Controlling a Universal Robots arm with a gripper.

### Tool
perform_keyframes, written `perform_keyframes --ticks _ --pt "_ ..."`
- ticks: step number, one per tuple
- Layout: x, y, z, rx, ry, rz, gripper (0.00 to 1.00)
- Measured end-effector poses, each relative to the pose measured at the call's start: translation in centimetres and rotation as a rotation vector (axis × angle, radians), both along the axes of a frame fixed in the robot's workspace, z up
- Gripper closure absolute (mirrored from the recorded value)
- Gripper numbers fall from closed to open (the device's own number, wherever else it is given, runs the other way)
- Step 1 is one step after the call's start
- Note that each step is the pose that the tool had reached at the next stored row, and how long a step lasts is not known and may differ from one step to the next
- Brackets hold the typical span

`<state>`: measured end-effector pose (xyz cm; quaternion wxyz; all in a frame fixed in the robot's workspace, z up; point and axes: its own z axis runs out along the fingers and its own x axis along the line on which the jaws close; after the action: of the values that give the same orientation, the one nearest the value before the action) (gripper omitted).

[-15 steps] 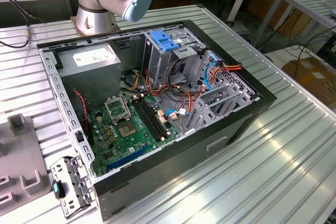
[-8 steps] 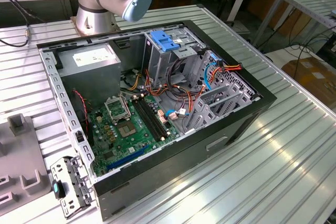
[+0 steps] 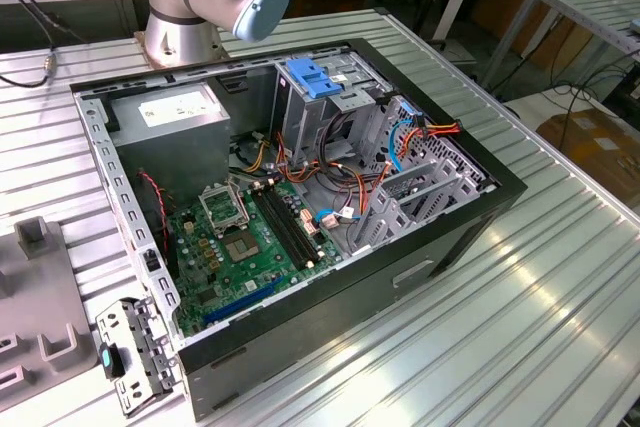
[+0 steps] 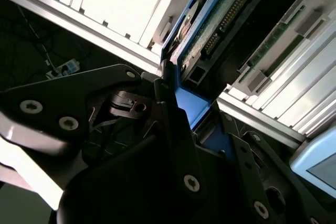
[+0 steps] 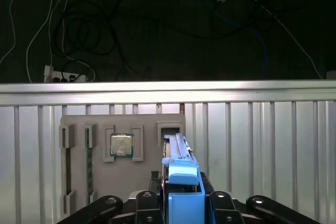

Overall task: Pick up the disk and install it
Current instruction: 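Pick up the disk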

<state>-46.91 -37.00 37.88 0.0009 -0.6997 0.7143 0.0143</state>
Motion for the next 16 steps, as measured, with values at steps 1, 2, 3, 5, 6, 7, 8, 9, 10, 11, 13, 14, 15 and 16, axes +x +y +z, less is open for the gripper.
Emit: perform_keyframes --ticks 1,2,3,5,6,7,8,9,10,11,13,14,15,16 --pt "0.00 0.00 0.20 0.0000 0.0001 0.000 0.63" --pt "0.00 0.00 0.37 0.0000 0.0000 0.000 0.63" --pt "0.00 0.00 0.52 0.0002 0.0001 0.000 0.63" --pt "0.00 0.00 0.83 0.0004 0.0000 0.000 0.63" --pt "0.00 0.00 1.15 0.0005 0.0000 0.000 0.63" --pt "0.00 0.00 1.33 0.0006 0.0001 0.000 0.63" --pt "0.00 0.00 1.46 0.0007 0.0001 0.000 0.63" --pt "0.00 0.00 1.67 0.0009 0.0000 0.000 0.63" --pt "0.00 0.00 1.83 0.0009 0.0001 0.000 0.63" --pt "0.00 0.00 2.02 0.0010 0.0000 0.000 0.63" --pt "0.00 0.00 2.37 0.0011 0.0000 0.000 0.63" --pt "0.00 0.00 2.54 0.0012 0.0000 0.000 0.63" --pt "0.00 0.00 2.74 0.0012 0.0001 0.000 0.63" --pt "0.00 0.00 2.90 0.0013 0.0000 0.000 0.63"
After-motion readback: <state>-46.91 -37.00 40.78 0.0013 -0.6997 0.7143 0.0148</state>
